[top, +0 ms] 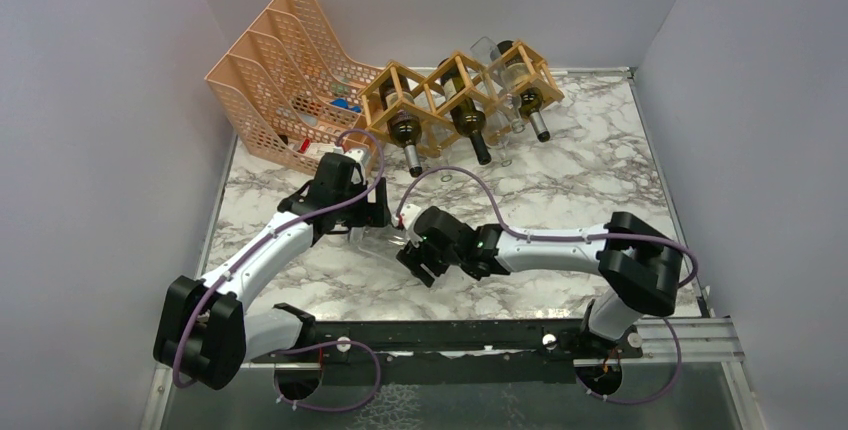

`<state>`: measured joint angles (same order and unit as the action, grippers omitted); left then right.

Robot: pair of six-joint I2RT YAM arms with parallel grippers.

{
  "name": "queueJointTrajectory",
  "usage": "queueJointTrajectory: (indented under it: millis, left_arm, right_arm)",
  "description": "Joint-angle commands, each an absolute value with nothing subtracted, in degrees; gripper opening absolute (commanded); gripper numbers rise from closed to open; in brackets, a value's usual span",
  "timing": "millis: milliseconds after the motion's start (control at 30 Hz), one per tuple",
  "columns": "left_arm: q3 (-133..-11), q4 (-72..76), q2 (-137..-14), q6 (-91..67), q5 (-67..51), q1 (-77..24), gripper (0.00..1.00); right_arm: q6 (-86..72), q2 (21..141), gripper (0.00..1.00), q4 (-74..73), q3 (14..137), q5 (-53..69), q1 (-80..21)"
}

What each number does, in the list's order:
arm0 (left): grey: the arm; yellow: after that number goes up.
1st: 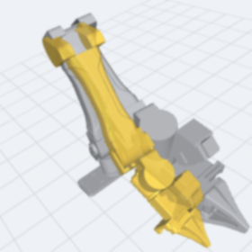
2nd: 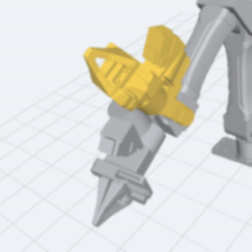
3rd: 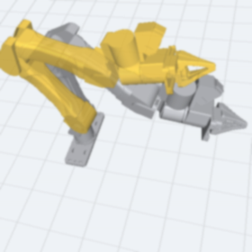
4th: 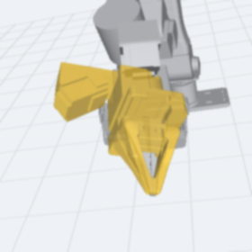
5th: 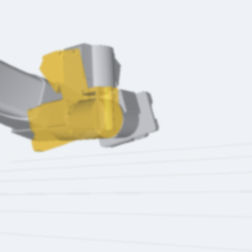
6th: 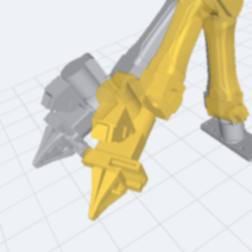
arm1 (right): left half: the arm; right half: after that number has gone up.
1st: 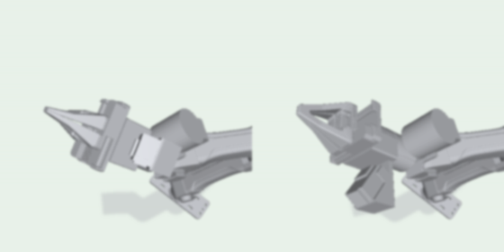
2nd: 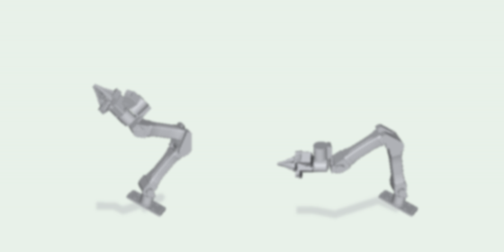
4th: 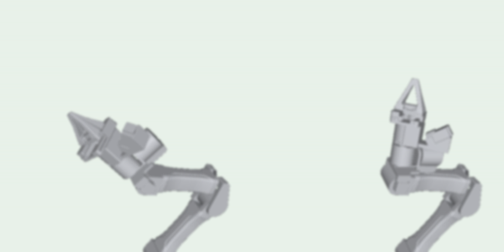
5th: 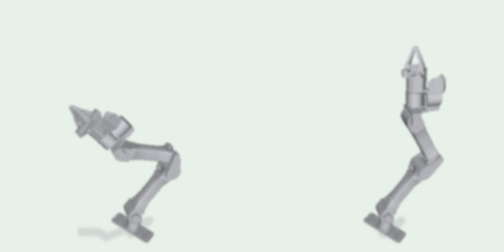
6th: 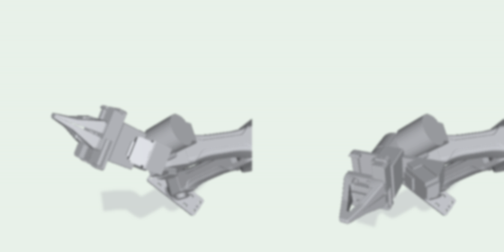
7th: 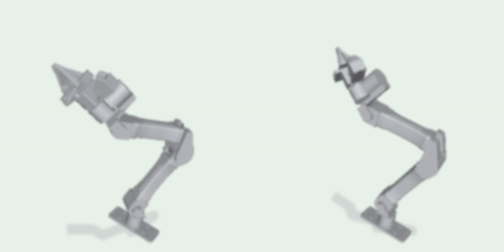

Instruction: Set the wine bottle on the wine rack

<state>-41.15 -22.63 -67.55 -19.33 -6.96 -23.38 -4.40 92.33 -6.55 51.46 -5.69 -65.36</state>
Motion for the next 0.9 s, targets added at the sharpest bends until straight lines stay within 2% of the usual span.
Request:
queueJointTrajectory:
  millis: [0,367,667,733,867]
  left_arm:
    - [-41.6,-25.7,-68.6,-20.0,-10.5,-24.2,0.88]
    - [-40.7,-25.7,-68.9,-22.0,-12.3,-24.2,0.79]
    - [-40.6,-25.8,-67.8,-22.7,-13.0,-24.2,0.75]
    - [-41.0,-25.8,-67.2,-22.8,-12.7,-24.2,0.75]
    - [-42.1,-26.2,-65.3,-23.4,-10.3,-24.2,0.76]
  right_arm:
    - [-3.3,95.7,0.71,-3.9,54.0,-2.0,-65.0]
    - [-4.8,100.2,0.57,-2.5,54.2,-1.3,-64.1]
    - [-4.5,101.1,0.10,-1.0,54.2,-3.1,-64.0]
    - [-4.6,100.2,0.03,-1.2,54.1,-3.1,-63.9]
    - [-5.1,96.8,0.01,-2.2,53.8,-3.0,-63.9]
